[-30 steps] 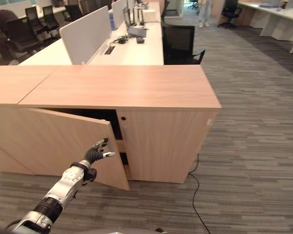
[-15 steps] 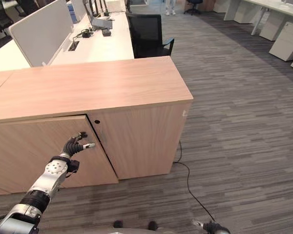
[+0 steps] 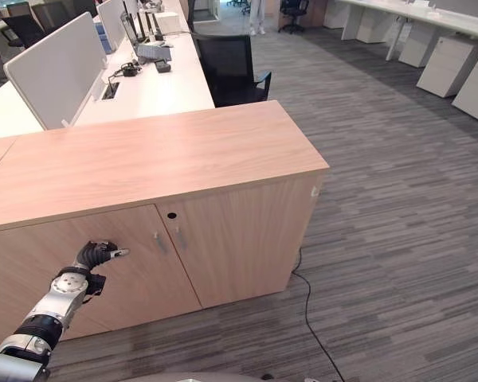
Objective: Put the empty folder in the office cabinet
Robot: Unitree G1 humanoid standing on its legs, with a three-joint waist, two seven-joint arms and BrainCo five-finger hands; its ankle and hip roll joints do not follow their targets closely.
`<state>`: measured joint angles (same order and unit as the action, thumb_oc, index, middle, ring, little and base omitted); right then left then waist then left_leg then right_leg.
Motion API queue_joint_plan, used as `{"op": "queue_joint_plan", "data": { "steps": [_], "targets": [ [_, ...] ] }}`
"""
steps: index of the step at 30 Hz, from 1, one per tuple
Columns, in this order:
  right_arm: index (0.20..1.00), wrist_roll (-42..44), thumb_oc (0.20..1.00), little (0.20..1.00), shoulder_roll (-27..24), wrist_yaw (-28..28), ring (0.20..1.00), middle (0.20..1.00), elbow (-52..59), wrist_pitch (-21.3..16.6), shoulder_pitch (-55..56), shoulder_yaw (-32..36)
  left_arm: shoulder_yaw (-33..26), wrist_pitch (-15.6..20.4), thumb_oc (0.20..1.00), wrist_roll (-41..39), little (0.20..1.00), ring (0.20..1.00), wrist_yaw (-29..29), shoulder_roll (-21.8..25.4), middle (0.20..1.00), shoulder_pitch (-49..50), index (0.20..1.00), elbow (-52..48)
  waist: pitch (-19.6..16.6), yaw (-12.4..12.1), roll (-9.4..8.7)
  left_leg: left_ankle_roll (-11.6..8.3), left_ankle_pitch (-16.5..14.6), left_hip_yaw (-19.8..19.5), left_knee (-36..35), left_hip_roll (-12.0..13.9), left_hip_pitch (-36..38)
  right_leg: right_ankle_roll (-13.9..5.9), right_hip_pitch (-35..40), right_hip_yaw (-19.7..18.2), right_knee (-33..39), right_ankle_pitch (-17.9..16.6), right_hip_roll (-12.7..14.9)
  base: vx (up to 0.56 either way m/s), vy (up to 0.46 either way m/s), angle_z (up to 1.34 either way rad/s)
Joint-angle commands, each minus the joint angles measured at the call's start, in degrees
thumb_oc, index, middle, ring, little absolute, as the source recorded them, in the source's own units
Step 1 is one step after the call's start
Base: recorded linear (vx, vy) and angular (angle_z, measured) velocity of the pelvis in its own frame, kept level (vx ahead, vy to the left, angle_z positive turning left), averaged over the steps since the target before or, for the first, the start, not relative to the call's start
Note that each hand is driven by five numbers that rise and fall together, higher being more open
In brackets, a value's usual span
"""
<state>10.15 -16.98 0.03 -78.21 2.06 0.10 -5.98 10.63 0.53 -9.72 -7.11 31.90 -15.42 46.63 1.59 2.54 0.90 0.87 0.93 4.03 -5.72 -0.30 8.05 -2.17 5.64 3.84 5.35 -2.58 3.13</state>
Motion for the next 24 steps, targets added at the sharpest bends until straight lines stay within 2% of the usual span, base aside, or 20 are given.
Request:
{"op": "queue_joint_plan", "data": {
  "steps": [1, 4, 12, 16, 24],
  "targets": [
    [1.0, 1.55, 1.0, 1.0, 0.08, -0.82, 1.0, 1.0, -1.38, 0.36, -1.71, -0.35, -4.97, 3.7, 1.0, -1.51, 1.0, 1.0, -3.15, 1.22, 1.0, -3.81, 1.0, -0.41, -1.03, 0.66, -0.73, -0.15, -4.35, -1.38, 0.84, -0.6, -2.02, -4.66, -0.45, 4.03, -3.03, 4.58, 3.67, 0.01, 0.065, -0.01],
    [1.0, 1.69, 1.0, 1.0, 0.92, -1.26, 1.0, 1.0, -1.41, 0.4, -1.92, -0.55, -6.68, 4.6, 1.0, -4.84, 1.0, 1.0, -4.37, -1.48, 1.0, -1.49, 1.0, -0.42, -1.17, 0.56, -1.08, 0.05, -4.36, -1.54, 0.74, -0.77, -2.11, -4.78, -0.7, 4.24, -3.13, 4.59, 3.86, 0.01, 0.017, -0.01],
    [1.0, 1.17, 1.0, 1.0, 2.05, -1.99, 1.0, 1.0, -1.88, 0.06, -1.54, -0.49, -6.62, 5.25, 1.0, -6.25, 1.0, 1.0, -3.4, -8.22, 1.0, 5.63, 1.0, 4.09, -1.37, -0.01, -1.65, 0.16, -4.57, -1.84, 0.72, -0.82, -2.01, -4.61, -0.3, 4.64, -2.44, 4.4, 3.96, 0.0, 0.0, 0.0],
    [1.0, 1.61, 1.0, 1.0, 2.08, -2.14, 1.0, 1.0, -2.53, -0.15, -2.17, 0.05, -7.42, 5.47, 1.0, -13.68, 1.0, 1.0, 0.96, -12.21, 1.0, 10.76, 1.0, 5.19, -1.04, -0.75, -1.76, 0.11, -4.36, -2.33, 0.72, -0.74, -2.32, -4.48, -0.08, 5.3, -1.93, 4.18, 3.89, 0.0, 0.0, 0.0],
    [1.0, 1.85, 1.0, 1.0, 1.92, -2.05, 1.0, 1.0, -3.33, -0.84, -3.61, 0.11, -3.19, 3.81, 1.0, -9.92, 1.0, 1.0, 5.25, -18.05, 1.0, 15.4, 1.0, 16.48, -0.33, -1.74, -1.3, 0.03, -4.02, -3.52, 0.72, -0.62, -2.98, -4.21, 0.32, 6.67, -0.89, 3.97, 3.67, -0.01, -0.005, 0.04]
  ]
}}
